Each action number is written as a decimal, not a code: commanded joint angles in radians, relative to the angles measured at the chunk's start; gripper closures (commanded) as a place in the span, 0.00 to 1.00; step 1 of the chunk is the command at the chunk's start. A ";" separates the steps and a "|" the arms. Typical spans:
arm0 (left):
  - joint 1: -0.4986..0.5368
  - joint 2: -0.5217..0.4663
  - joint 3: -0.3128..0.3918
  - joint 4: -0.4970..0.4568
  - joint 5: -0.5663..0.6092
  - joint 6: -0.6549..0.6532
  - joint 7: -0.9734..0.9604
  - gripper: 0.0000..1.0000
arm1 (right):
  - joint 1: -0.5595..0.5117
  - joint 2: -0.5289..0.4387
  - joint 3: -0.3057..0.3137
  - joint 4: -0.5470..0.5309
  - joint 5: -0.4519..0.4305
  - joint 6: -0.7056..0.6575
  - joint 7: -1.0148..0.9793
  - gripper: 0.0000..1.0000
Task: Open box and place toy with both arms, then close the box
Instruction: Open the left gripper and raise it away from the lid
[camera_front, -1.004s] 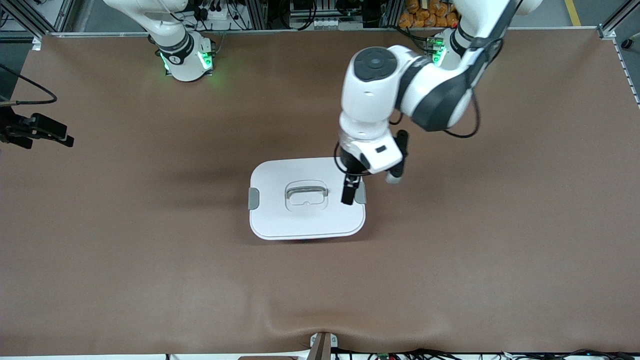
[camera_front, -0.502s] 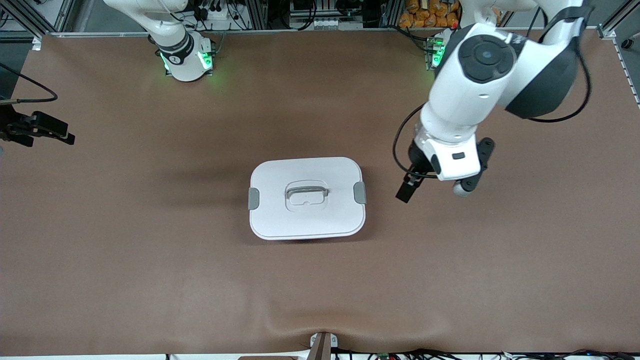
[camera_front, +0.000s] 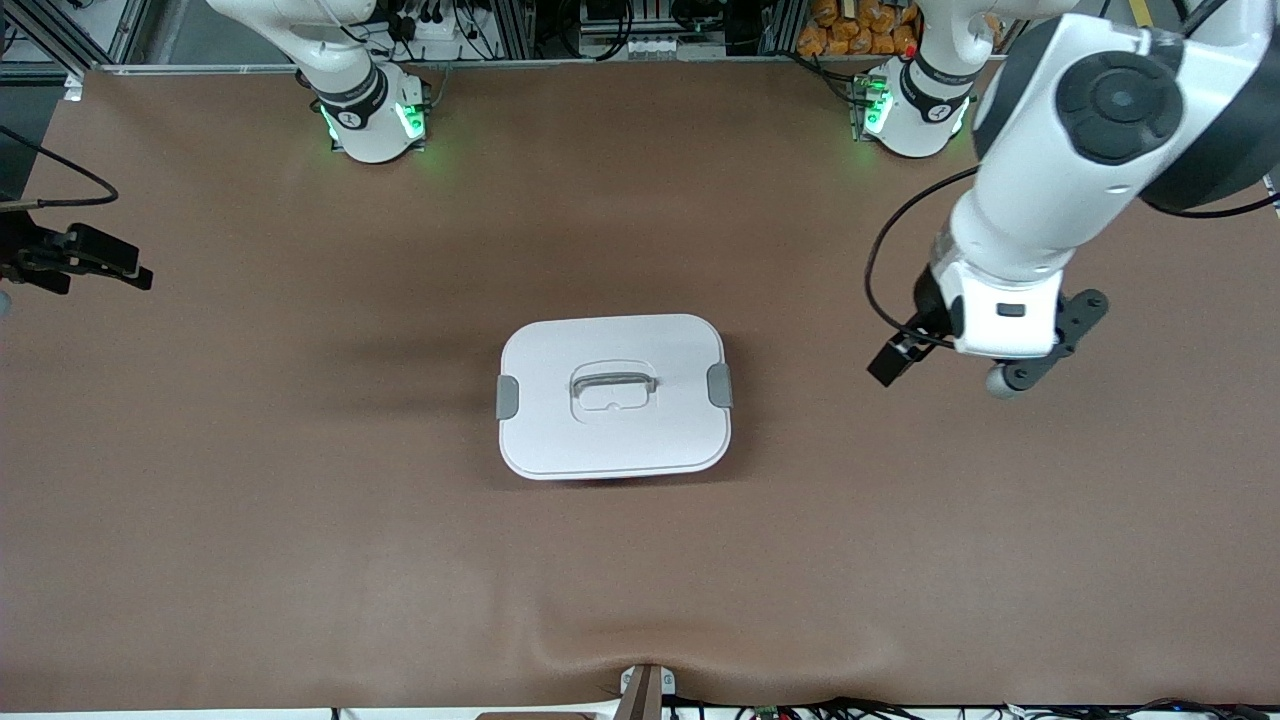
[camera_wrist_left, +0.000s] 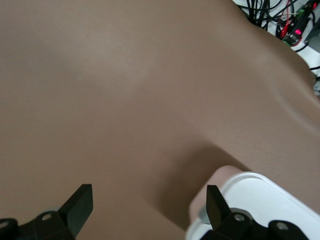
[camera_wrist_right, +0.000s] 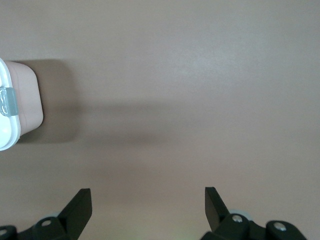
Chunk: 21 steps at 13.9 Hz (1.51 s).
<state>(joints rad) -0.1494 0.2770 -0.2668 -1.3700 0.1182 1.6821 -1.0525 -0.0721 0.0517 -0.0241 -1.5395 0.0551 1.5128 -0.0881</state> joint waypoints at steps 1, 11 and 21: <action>0.056 -0.056 -0.005 -0.026 -0.020 -0.059 0.159 0.00 | -0.002 -0.026 0.012 0.004 0.002 -0.023 0.094 0.00; 0.211 -0.139 -0.006 -0.027 -0.025 -0.157 0.569 0.00 | 0.075 -0.113 0.013 -0.033 0.006 -0.029 0.152 0.00; 0.163 -0.312 0.152 -0.185 -0.072 -0.170 0.822 0.00 | 0.066 -0.121 0.007 -0.042 -0.037 -0.043 0.139 0.00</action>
<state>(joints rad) 0.0357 0.0138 -0.1330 -1.4990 0.0626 1.5069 -0.2610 -0.0019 -0.0452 -0.0211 -1.5597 0.0343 1.4711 0.0476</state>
